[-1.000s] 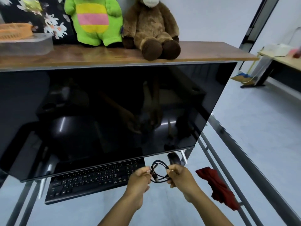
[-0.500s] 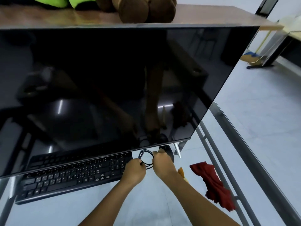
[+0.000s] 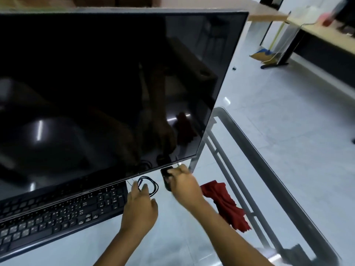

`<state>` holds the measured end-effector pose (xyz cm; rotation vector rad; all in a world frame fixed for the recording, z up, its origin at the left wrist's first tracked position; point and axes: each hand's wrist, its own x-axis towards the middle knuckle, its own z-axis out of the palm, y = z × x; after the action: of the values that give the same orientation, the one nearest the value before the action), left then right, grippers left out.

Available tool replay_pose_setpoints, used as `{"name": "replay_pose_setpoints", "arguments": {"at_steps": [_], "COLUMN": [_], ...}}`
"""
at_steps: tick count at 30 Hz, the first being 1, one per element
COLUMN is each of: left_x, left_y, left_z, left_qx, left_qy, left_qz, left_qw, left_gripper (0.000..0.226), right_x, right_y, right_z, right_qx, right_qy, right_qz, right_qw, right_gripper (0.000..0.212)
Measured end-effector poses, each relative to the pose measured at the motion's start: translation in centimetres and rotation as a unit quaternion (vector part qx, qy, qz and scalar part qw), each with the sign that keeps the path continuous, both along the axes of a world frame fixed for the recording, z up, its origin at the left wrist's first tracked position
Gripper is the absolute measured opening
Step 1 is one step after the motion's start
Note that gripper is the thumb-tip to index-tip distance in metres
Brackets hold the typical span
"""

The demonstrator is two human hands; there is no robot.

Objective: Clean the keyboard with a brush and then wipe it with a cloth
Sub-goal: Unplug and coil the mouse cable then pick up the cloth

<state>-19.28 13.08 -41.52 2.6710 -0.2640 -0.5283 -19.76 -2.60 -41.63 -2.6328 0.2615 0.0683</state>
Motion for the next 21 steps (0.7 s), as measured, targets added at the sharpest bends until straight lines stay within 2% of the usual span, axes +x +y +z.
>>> {"name": "replay_pose_setpoints", "arguments": {"at_steps": [3,5,6,8,10,13,16,19,21], "left_x": [-0.9,-1.0,-1.0,-0.9,-0.9,-0.7,-0.5,-0.2,0.1], "left_y": [-2.1,-4.5,-5.7,-8.6,-11.5,-14.7,-16.0,-15.8,-15.3], "left_z": [0.9,1.4,1.5,1.4,0.7,-1.1,-2.5,-3.1,-2.9], "left_qx": [-0.07,-0.106,-0.12,-0.139,-0.131,-0.071,-0.004,0.002,-0.03], "left_qy": [-0.038,-0.043,-0.043,-0.037,-0.039,-0.028,-0.038,-0.044,-0.025], "left_qz": [-0.049,-0.089,-0.107,-0.151,-0.2,-0.248,-0.253,-0.224,-0.209], "left_qw": [0.996,0.99,0.986,0.978,0.97,0.966,0.967,0.973,0.977], "left_gripper": [0.046,0.038,0.036,0.036,0.037,0.038,0.03,0.026,0.024], "right_x": [-2.1,-3.8,-4.4,-5.3,-5.6,-5.4,-5.5,-5.8,-6.1], "right_y": [-6.7,-10.9,-12.3,-14.1,-14.7,-15.1,-15.6,-15.7,-15.4], "right_z": [0.2,0.0,-0.1,-0.5,-1.0,-1.7,-1.8,-1.9,-1.7], "right_qx": [0.017,0.037,0.055,0.083,0.053,-0.013,-0.015,-0.003,0.05], "right_qy": [-0.013,0.032,0.074,0.151,0.202,0.223,0.203,0.166,0.137], "right_qz": [-0.104,-0.164,-0.166,-0.13,-0.087,-0.05,-0.061,-0.063,-0.084], "right_qw": [0.994,0.985,0.982,0.976,0.974,0.973,0.977,0.984,0.986], "right_gripper": [0.026,0.024,0.027,0.047,0.059,0.044,0.031,0.021,0.014]}}
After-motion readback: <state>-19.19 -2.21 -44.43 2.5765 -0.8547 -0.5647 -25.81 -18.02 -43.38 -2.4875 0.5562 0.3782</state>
